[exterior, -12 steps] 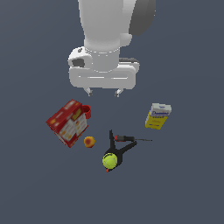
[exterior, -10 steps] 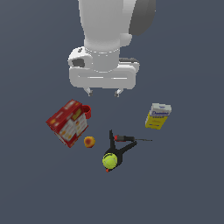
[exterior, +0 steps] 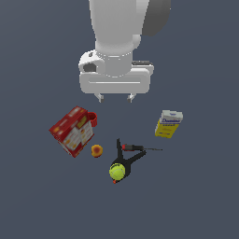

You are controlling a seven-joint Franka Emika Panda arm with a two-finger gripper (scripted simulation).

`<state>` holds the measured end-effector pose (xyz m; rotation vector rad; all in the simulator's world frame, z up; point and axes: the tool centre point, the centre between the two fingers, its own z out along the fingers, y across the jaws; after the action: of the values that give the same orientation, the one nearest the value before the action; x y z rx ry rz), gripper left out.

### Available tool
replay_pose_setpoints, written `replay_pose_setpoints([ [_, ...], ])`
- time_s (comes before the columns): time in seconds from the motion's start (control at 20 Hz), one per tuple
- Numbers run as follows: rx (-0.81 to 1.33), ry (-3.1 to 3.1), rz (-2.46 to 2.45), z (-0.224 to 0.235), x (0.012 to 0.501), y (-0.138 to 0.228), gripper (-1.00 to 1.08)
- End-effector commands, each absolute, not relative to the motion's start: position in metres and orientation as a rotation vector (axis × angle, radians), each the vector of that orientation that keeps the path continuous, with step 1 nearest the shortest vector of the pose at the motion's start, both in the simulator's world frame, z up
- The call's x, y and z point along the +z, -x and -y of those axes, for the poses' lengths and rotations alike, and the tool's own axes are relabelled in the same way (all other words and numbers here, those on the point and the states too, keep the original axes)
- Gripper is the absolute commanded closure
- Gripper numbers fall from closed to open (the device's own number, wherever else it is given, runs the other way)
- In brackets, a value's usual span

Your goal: Pick up a designated object from a clutter of objects.

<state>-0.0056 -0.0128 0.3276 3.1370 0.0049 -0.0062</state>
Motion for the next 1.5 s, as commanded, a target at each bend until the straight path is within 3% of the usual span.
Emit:
replay_pose_setpoints([
  [0.0,-0.008,-3.139,0.001,0.013,0.328,0.006,-0.92],
  [0.65,-0.008,-3.120,-0.281,-0.022,0.311,0.004,-0.92],
  [1.45,-0.010,-2.880,-1.218,-0.142,0.253,0.021,-0.92],
])
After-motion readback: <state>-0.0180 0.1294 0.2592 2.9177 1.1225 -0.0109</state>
